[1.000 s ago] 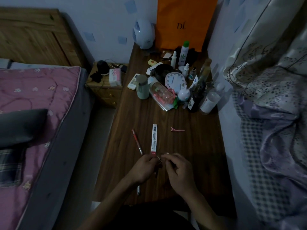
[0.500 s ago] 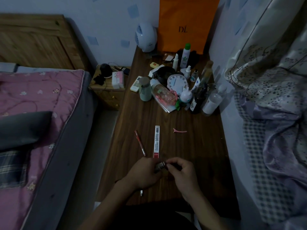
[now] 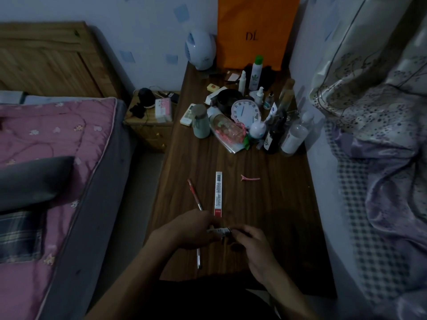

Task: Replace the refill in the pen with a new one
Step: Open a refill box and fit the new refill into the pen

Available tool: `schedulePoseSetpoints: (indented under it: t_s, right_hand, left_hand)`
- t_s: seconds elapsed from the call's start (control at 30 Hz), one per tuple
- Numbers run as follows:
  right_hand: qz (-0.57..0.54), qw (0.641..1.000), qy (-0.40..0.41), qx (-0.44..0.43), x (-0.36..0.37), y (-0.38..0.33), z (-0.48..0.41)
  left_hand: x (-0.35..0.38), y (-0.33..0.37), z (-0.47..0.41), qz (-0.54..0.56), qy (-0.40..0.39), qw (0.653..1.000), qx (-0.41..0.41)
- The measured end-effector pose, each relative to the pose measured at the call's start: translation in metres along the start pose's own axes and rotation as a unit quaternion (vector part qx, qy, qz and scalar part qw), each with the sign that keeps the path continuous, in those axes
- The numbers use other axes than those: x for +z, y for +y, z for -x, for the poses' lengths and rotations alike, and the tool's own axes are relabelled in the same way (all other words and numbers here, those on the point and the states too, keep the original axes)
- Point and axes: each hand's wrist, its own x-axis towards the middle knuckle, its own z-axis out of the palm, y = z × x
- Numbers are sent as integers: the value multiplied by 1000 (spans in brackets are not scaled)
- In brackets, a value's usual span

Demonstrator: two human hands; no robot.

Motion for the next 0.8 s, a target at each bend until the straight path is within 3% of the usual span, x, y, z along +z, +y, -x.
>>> schedulePoseSetpoints:
  t_s: [0.5,0.8]
  right_hand:
    - [-139,990,-36,9,-4,6,4]
    - [-277,960,28,13,-25,2,-9]
  left_hand:
    - [-2,7,-6,6,-29,999,-25]
    - [5,-9,0,60,0,998,-32]
